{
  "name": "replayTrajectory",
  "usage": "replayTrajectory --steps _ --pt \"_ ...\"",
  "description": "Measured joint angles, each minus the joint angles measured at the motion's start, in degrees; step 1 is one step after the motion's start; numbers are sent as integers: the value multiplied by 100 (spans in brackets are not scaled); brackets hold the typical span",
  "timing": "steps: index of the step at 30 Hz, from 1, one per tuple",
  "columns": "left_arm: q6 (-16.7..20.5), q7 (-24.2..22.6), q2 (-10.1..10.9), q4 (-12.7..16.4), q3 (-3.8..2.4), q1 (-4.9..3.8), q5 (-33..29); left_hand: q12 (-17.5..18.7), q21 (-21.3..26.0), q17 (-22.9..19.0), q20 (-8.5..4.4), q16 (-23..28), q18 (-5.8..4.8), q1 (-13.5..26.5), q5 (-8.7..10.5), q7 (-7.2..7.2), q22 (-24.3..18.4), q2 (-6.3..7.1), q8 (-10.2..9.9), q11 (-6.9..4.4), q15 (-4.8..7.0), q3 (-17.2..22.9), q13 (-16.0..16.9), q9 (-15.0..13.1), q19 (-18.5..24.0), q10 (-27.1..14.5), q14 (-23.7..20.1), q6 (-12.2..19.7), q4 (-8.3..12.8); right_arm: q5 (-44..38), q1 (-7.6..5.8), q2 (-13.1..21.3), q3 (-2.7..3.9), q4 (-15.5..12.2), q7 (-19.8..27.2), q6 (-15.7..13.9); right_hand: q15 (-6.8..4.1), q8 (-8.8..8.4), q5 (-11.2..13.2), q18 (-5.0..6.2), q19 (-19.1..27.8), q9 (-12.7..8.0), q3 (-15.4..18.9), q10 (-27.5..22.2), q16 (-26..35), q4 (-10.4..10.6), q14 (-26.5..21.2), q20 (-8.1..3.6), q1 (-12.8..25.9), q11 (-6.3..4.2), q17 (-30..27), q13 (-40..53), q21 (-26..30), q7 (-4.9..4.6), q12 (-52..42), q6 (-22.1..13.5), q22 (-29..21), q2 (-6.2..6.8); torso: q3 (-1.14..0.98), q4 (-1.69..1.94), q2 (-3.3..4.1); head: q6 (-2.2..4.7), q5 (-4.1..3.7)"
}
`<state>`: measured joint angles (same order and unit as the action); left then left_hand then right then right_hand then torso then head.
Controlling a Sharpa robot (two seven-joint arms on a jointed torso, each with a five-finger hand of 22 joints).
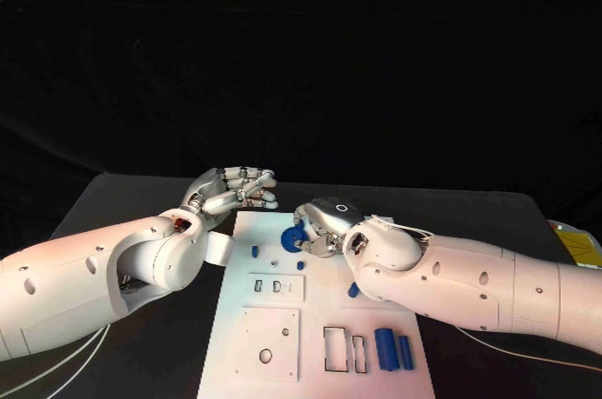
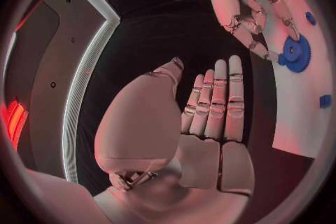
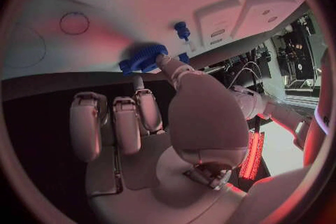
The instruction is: Assemble the parts on the task board
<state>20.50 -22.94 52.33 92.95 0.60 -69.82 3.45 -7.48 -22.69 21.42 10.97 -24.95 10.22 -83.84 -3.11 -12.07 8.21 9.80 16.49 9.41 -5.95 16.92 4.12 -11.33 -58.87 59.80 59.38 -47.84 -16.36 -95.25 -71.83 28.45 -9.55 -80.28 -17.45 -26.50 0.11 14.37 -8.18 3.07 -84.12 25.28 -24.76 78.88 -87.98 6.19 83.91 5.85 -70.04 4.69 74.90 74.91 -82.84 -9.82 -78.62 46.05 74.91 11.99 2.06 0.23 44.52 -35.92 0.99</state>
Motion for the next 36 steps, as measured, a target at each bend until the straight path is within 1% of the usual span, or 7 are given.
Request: replayTrajectory --steps 5,9,19,21,25,29,36 --pt "0 0 2 -4 0 0 0 0 0 0 0 0 0 0 0 0 0 0 0 0 0 0 0 0 0 0 0 0 0 3 0 127 0 -113 2 -8 0 0 0 0 0 0 24 0 -17 24 0 0 17 0 0 0 0 0 0 0 0 3 -3 -3 -4 8 0" --pt "0 0 7 -11 0 0 0 0 -22 37 0 0 0 0 0 0 0 0 0 0 0 -18 6 -8 0 0 0 0 18 28 -1 400 3 -375 13 -60 0 0 0 0 0 5 56 0 -23 55 0 0 53 0 0 0 0 0 0 0 -1 -7 -6 -3 -4 19 -3" --pt "-2 0 27 -45 2 0 -4 0 -22 41 0 0 0 0 0 0 0 0 0 0 0 -17 6 -9 0 0 0 0 17 391 -134 1380 48 -1135 213 -335 0 0 -70 0 1 40 79 22 -23 79 0 0 74 -21 0 -1 0 40 -24 45 4 -31 -17 -43 -31 45 -24" --pt "-4 0 27 -50 2 0 -7 0 -22 41 0 0 0 0 0 0 0 0 0 0 0 -17 6 -9 0 0 0 0 17 627 -171 1639 55 -1226 342 -371 0 0 -105 0 1 49 60 22 -23 60 0 0 15 -21 0 3 0 37 -24 100 4 -90 -24 -58 -43 47 -35" --pt "-11 -3 26 -67 2 0 -11 0 -22 60 0 -17 0 -11 0 0 0 -10 0 0 12 -17 12 -16 0 0 -12 0 17 1224 -197 2045 56 -1260 676 -373 0 0 -145 0 1 56 -48 22 -23 -49 0 0 -185 -21 0 4 20 26 -24 151 4 -118 -40 -83 -65 47 -65" --pt "-24 -10 27 -78 2 0 -16 -12 -22 101 0 -29 0 -26 0 -31 0 -25 0 -59 23 -33 29 -34 0 69 -23 -31 1 1788 -203 2341 53 -1194 1047 -302 0 -44 -147 0 1 55 -87 22 -23 -140 0 0 -288 -21 0 4 20 26 -24 151 3 -90 -57 -110 -87 42 -94" --pt "-75 -20 14 -106 1 2 -23 -115 -48 198 0 -67 0 -54 0 103 -6 -54 37 -169 72 -33 68 -74 0 433 -72 -171 1 2334 -145 2612 51 -935 1514 -88 -1 -148 -147 0 1 44 -79 22 -23 -226 0 0 -372 -21 2 4 20 26 -46 151 3 -6 -88 -138 -114 34 -120"
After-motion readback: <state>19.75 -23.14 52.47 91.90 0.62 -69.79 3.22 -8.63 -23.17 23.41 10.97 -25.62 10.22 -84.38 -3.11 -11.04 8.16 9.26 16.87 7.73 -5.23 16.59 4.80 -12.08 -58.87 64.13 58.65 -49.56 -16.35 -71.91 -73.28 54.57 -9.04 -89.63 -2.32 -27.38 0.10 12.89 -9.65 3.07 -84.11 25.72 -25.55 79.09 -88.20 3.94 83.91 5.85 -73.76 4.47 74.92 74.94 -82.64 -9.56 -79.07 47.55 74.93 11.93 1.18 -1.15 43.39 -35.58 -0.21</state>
